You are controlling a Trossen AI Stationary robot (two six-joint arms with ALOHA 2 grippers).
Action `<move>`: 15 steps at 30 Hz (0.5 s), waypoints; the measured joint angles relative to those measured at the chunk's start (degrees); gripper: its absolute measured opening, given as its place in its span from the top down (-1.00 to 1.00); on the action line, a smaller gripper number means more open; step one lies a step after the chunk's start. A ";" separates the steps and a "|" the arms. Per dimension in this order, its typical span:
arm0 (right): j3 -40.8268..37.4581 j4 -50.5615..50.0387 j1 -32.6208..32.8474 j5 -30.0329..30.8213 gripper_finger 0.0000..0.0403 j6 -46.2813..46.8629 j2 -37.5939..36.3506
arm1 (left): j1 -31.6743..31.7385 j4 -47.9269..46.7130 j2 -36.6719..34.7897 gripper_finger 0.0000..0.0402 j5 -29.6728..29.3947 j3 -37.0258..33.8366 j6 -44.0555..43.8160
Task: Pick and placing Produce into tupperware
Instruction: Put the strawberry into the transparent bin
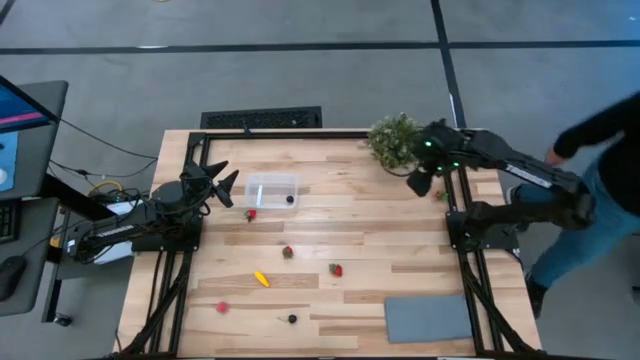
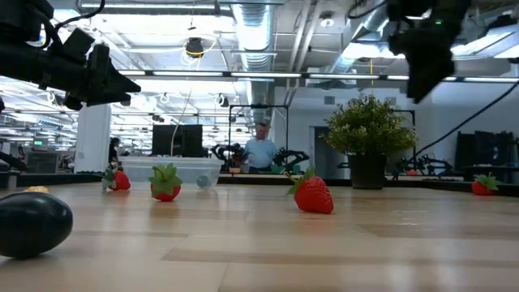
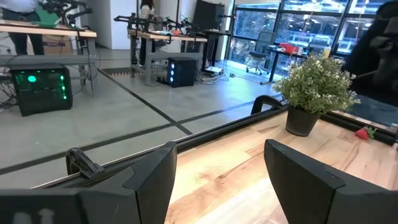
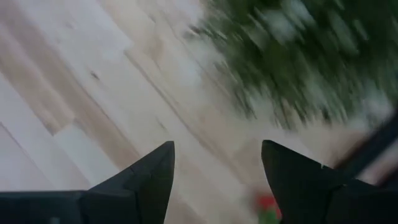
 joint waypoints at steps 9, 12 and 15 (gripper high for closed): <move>-6.55 -9.56 -2.77 3.63 -0.32 16.80 -6.50 | 0.01 -0.01 -0.02 -0.17 -0.03 -0.01 0.00; -9.35 -9.68 -2.77 4.56 -0.32 21.38 -6.44 | -0.01 -0.01 0.00 -0.17 -0.06 0.01 0.00; -12.81 -8.89 -3.01 6.03 -0.32 25.63 -5.96 | -0.01 0.00 0.01 -0.17 -0.27 -0.01 0.00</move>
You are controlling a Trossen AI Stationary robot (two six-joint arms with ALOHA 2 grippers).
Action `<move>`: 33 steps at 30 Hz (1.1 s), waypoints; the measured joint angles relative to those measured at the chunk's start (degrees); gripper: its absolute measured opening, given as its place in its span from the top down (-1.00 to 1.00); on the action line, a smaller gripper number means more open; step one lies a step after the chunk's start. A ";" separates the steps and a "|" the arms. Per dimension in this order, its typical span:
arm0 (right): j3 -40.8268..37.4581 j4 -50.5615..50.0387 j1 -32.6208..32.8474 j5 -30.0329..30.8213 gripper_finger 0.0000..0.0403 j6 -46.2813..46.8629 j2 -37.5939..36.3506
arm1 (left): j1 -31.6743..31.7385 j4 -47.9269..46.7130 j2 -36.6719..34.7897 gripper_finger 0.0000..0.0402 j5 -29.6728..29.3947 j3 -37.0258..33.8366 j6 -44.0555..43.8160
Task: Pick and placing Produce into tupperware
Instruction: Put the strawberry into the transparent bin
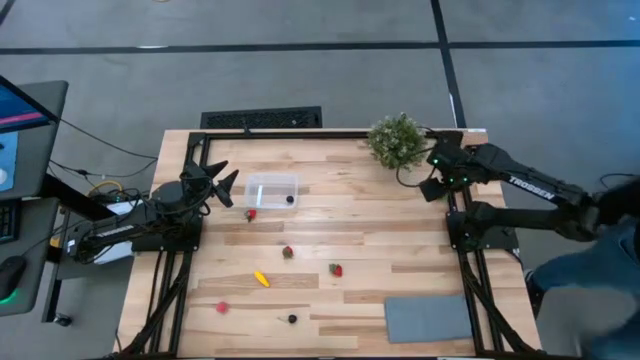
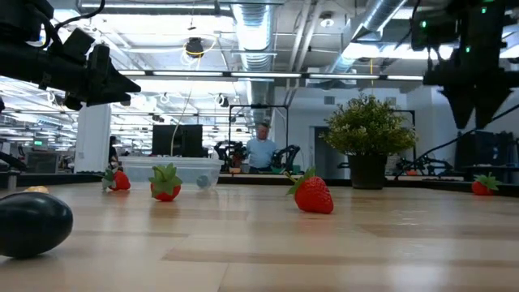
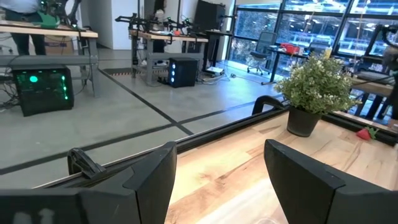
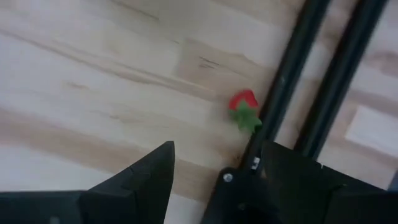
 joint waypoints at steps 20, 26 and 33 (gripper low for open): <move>-2.33 6.11 -0.04 10.30 -0.32 22.72 8.28 | 0.01 -0.01 0.00 -0.17 0.00 0.00 -0.02; -2.33 6.11 -0.04 10.47 -0.32 24.69 13.95 | 0.00 0.00 0.00 -0.17 0.02 0.01 0.46; -8.17 12.15 -0.64 10.94 -0.32 24.73 16.61 | 0.00 0.00 0.00 -0.17 0.35 0.00 0.46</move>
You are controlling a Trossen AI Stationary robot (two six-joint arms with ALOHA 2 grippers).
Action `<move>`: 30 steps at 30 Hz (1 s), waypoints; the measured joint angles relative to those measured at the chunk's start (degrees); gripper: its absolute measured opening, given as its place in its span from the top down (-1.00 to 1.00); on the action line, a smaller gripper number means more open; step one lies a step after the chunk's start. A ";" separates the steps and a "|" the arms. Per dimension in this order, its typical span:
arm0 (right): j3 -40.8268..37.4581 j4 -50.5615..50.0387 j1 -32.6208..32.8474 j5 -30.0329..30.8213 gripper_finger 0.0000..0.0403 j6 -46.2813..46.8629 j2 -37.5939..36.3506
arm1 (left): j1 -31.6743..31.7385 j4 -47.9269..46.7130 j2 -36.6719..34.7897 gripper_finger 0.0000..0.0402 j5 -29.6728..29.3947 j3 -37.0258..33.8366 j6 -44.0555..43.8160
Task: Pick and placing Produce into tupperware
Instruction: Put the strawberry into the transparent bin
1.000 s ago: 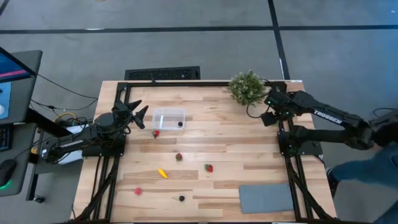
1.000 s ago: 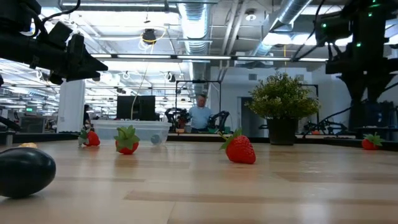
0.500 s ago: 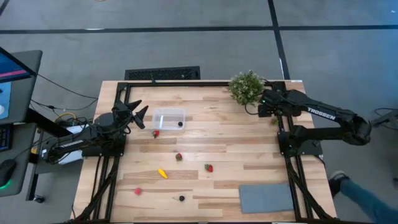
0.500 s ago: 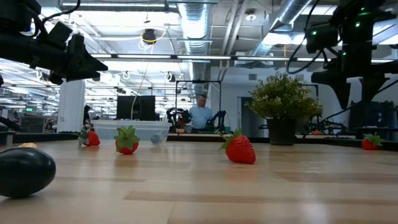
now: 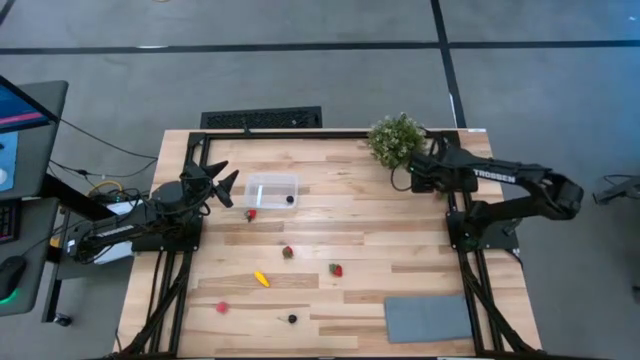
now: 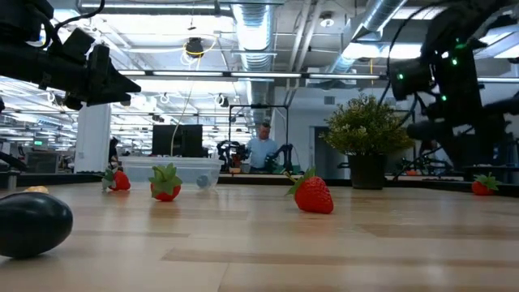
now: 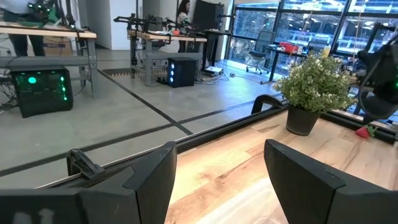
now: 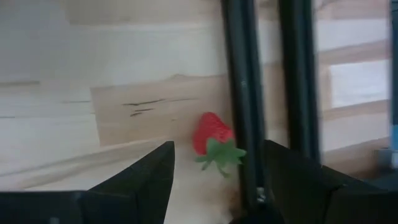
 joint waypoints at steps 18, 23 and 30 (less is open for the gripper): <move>-11.10 16.51 -5.54 -3.92 -0.32 -2.43 -0.45 | 0.02 0.01 0.00 -0.17 -0.02 0.02 0.00; -11.10 17.08 -6.98 -3.84 -0.31 -3.63 -0.45 | 0.00 0.00 0.00 -0.17 -0.04 0.01 0.00; -11.14 19.22 -9.08 -3.75 -0.24 -6.28 -0.45 | 0.00 0.00 0.00 -0.17 -0.07 0.00 0.00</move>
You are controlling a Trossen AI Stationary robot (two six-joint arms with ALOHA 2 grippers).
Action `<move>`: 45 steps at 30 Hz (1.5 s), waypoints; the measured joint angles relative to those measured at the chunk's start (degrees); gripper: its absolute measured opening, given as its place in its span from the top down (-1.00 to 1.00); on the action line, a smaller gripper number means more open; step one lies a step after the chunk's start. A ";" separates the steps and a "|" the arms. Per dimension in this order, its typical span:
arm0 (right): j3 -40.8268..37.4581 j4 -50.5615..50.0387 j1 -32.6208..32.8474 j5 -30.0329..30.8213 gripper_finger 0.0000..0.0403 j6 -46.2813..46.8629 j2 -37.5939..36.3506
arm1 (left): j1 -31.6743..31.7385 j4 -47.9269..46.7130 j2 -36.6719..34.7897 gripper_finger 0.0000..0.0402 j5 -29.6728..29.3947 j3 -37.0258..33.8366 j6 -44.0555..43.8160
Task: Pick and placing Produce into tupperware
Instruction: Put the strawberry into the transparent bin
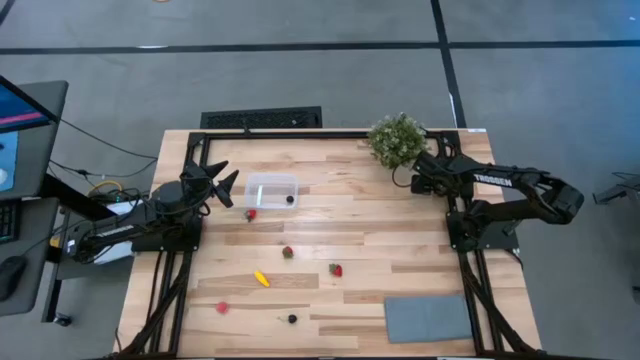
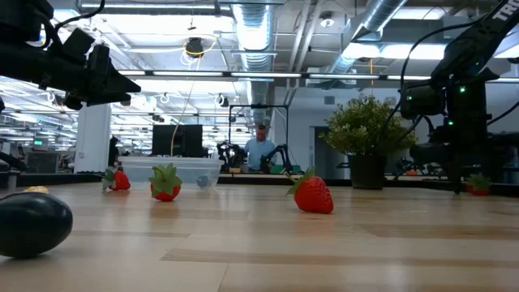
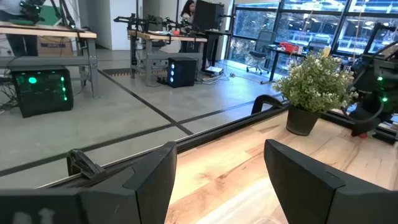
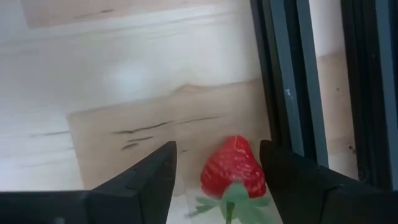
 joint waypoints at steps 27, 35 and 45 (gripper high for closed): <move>0.21 0.17 -0.18 -3.10 0.21 -1.76 2.97 | 0.00 0.02 0.00 -0.17 -0.02 0.00 -0.98; -0.17 -0.47 0.85 -5.05 0.19 -1.70 -0.46 | 0.01 0.01 -0.01 -0.17 -0.02 0.01 -0.96; -0.20 -2.03 0.88 -10.44 0.15 -1.73 -6.11 | 0.02 0.00 -0.02 -0.17 -0.02 0.00 -0.96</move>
